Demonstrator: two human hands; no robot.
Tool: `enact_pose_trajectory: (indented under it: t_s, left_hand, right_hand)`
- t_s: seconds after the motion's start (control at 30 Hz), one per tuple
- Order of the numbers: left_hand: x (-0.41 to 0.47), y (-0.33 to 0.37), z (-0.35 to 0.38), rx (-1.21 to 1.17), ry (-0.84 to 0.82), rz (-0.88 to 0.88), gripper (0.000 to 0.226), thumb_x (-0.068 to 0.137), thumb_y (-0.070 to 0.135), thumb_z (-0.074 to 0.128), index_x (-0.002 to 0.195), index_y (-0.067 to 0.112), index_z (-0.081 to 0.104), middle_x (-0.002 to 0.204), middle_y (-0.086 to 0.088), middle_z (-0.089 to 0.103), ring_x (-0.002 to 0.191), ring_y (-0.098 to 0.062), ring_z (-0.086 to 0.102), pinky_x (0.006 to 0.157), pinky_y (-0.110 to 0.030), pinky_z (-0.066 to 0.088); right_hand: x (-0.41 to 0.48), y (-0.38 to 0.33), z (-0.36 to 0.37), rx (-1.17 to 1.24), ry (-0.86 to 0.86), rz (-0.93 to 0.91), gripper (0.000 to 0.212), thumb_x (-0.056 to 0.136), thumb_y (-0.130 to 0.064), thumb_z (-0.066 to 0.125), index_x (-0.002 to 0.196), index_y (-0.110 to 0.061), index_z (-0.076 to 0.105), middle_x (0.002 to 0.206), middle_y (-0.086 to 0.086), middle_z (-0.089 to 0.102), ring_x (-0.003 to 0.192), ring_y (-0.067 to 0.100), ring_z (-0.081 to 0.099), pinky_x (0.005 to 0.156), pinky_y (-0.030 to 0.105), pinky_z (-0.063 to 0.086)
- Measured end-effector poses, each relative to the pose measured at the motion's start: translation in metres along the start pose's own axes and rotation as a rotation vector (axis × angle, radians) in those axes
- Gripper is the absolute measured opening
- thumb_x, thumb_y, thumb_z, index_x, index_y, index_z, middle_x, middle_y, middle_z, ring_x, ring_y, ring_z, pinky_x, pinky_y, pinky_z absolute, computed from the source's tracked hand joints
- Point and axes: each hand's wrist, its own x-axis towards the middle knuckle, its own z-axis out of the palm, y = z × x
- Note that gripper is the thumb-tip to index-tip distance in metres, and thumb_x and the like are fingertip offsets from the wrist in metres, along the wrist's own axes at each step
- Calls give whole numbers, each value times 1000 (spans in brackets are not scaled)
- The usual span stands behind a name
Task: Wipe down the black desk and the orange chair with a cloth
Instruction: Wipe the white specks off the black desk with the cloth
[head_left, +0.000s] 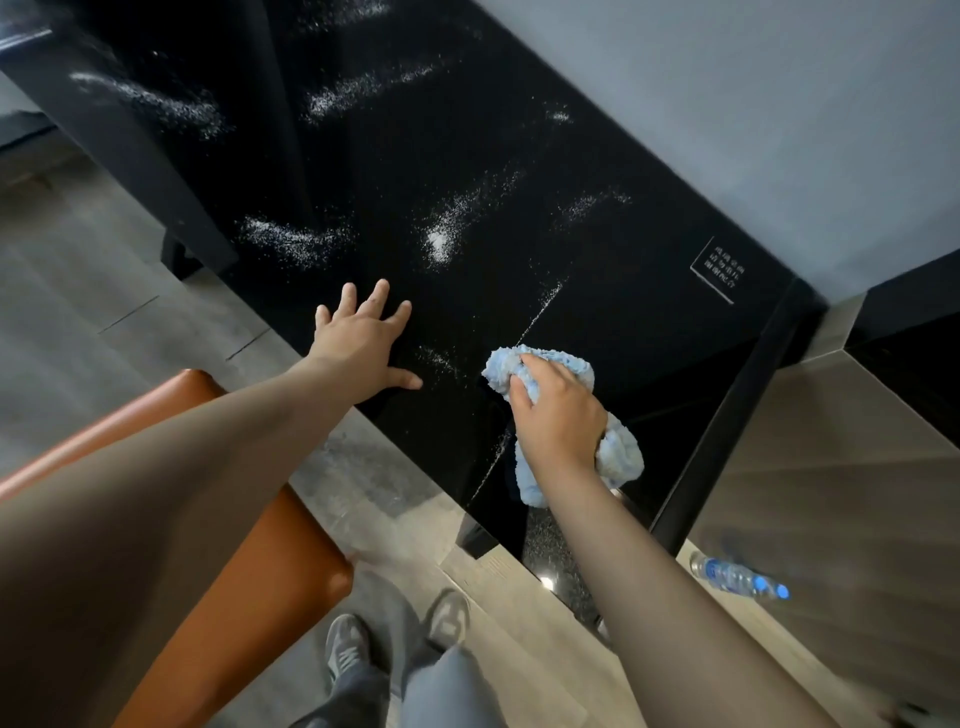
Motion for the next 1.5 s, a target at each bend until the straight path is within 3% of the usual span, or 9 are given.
enact_pose_trajectory:
  t_s: [0.27, 0.7, 1.1, 1.5]
  left_hand:
    - [6, 0, -1, 19, -7, -2, 103, 77, 63, 63, 154, 29, 4, 161, -4, -12, 146, -38, -9, 116, -59, 7]
    - [10, -2, 1, 36, 9, 13, 104, 75, 67, 63, 154, 31, 5, 161, -3, -10, 146, -39, -8, 116, -60, 9]
    - [7, -1, -4, 34, -13, 14, 103, 76, 66, 62, 154, 32, 4, 161, -4, -11, 146, -38, -10, 116, -61, 8]
    - [4, -2, -5, 30, -6, 25, 103, 77, 67, 61, 154, 31, 4, 161, -4, -11, 146, -39, -10, 115, -61, 8]
  right_hand:
    - [-27, -10, 2, 48, 10, 10, 33, 93, -31, 51, 125, -29, 59, 119, -8, 63, 105, 14, 58, 74, 29, 44]
    - [-73, -27, 9, 81, 87, -11, 27, 87, -29, 63, 114, -27, 67, 101, -6, 69, 87, 15, 63, 61, 23, 37]
    - [-110, -40, 15, 68, 59, -11, 30, 84, -32, 67, 114, -31, 66, 105, -9, 69, 87, 12, 65, 60, 25, 44]
    - [-138, -45, -4, 61, -141, -113, 32, 90, -34, 55, 121, -30, 62, 107, -6, 69, 90, 11, 65, 72, 28, 53]
